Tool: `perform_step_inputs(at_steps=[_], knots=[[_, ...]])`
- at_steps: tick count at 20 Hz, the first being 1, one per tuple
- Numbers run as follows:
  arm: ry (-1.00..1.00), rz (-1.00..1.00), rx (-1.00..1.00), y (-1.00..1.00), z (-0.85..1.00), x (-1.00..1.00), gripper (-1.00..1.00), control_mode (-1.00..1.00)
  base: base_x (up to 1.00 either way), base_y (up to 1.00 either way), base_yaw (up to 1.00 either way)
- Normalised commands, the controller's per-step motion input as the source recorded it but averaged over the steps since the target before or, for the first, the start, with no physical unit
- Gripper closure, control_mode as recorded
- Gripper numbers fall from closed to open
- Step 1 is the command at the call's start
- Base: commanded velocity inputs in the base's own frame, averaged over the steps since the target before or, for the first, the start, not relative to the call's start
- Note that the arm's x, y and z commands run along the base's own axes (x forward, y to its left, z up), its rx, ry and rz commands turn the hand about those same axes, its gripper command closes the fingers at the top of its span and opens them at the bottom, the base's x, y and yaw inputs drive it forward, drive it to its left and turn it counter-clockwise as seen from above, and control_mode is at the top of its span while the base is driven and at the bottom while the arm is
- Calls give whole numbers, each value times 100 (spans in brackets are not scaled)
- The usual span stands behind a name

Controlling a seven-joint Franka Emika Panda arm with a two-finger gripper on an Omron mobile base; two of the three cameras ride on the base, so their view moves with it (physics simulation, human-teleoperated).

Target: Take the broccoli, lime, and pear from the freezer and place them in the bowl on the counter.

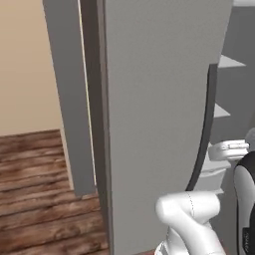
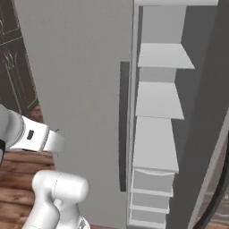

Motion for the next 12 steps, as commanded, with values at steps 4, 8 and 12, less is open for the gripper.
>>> perform_step_inputs(at_steps=[4,8,12], knots=[[0,0,0,0,0,0,100,100,0,100,11],[0,0,0,0,0,0,100,100,6,100,50],[0,0,0,0,0,0,100,100,0,99,70]])
